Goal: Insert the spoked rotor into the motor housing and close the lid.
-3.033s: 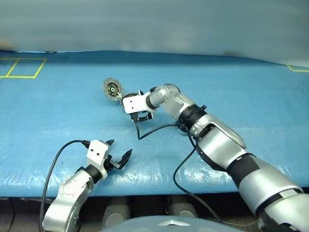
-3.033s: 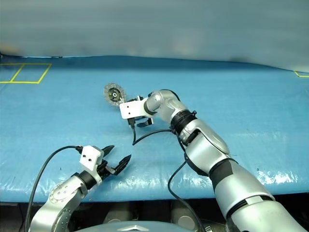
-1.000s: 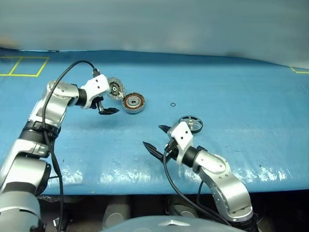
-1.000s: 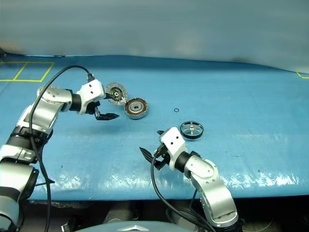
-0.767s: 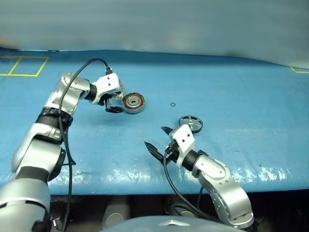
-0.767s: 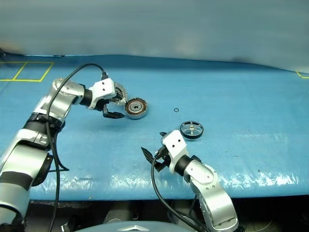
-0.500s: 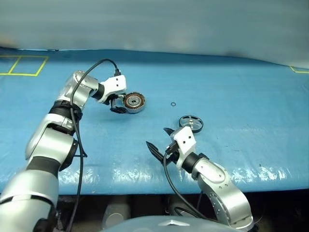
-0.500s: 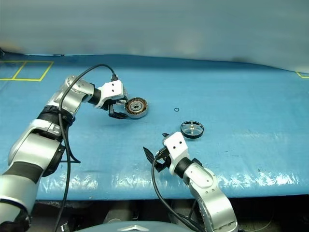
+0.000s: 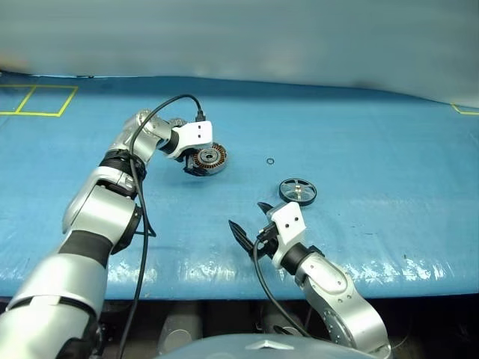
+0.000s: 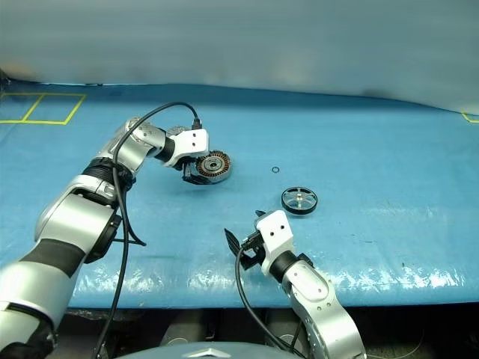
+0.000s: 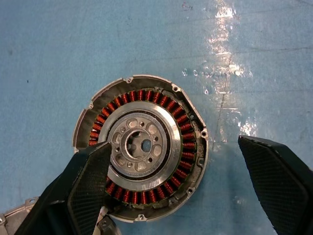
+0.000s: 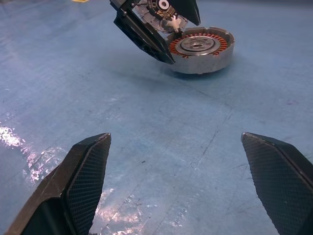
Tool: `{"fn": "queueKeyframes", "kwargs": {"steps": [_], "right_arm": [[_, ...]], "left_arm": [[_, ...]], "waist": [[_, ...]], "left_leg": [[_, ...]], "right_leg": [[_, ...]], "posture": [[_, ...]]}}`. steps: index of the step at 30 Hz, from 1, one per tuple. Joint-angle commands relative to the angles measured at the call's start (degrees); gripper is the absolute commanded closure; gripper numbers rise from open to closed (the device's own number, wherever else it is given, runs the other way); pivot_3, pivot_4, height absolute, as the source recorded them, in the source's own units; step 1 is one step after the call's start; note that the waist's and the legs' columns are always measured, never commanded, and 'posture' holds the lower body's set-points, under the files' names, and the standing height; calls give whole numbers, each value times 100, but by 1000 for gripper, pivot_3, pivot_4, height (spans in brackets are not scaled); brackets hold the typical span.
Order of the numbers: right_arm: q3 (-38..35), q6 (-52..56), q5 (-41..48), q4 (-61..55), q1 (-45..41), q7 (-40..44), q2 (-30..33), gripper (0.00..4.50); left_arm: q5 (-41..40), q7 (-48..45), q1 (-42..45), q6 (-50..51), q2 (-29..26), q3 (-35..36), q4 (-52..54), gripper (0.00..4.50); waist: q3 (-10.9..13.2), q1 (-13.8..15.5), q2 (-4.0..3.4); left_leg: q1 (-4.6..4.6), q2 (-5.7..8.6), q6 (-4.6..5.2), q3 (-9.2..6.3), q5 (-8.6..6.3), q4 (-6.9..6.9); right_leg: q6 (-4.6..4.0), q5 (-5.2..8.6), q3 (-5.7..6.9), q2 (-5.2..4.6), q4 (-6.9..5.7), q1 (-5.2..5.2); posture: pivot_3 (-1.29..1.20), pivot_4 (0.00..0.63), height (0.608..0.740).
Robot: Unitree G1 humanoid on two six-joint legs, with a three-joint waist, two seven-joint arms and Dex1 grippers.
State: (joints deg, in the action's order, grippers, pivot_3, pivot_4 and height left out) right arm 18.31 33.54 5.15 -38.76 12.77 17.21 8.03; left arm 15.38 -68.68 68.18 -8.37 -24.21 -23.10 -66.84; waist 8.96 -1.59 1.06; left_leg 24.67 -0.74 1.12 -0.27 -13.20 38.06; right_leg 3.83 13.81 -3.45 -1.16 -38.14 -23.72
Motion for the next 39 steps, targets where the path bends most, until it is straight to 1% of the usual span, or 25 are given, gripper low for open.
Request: {"fn": "queueKeyframes", "kwargs": {"steps": [1,11,17,24,30,39], "right_arm": [[23,-196,99,-161,20,-109,-74,7],[-37,-166,182,-151,-103,-229,-102,7],[-161,102,419,-346,-13,-85,165,7],[-191,411,593,-590,-26,-15,493,7],[-174,567,671,-699,-112,-81,577,7],[-35,557,665,-776,123,-268,575,7]], "left_arm": [[153,-133,192,-53,47,-20,-129,5],[656,-427,803,327,248,-230,-545,5],[1128,-687,1144,647,335,-572,-616,5],[1618,-851,1161,732,443,-1006,-610,5],[1680,-734,1189,833,643,-994,-672,5],[1788,-703,1385,1086,798,-986,-779,5]], "waist": [[0,0,0],[3,6,5],[3,1,5],[3,-20,5],[4,14,8],[4,9,8]], "left_leg": [[0,0,0,0,0,1],[2,2,2,-1,0,8],[2,4,5,-1,-1,7],[0,2,5,-3,-1,8],[4,5,7,-4,-1,16],[4,5,8,-4,-1,17]], "right_leg": [[0,0,0,0,0,0],[5,-2,1,0,-2,2],[4,-2,-1,-1,-1,4],[4,-2,-2,0,-6,3],[8,-4,-1,-3,-5,5],[8,-5,-2,-3,-7,5]], "posture": [[0,150,740],[0,150,740],[0,150,740],[0,150,740],[0,150,740],[0,150,740]]}}
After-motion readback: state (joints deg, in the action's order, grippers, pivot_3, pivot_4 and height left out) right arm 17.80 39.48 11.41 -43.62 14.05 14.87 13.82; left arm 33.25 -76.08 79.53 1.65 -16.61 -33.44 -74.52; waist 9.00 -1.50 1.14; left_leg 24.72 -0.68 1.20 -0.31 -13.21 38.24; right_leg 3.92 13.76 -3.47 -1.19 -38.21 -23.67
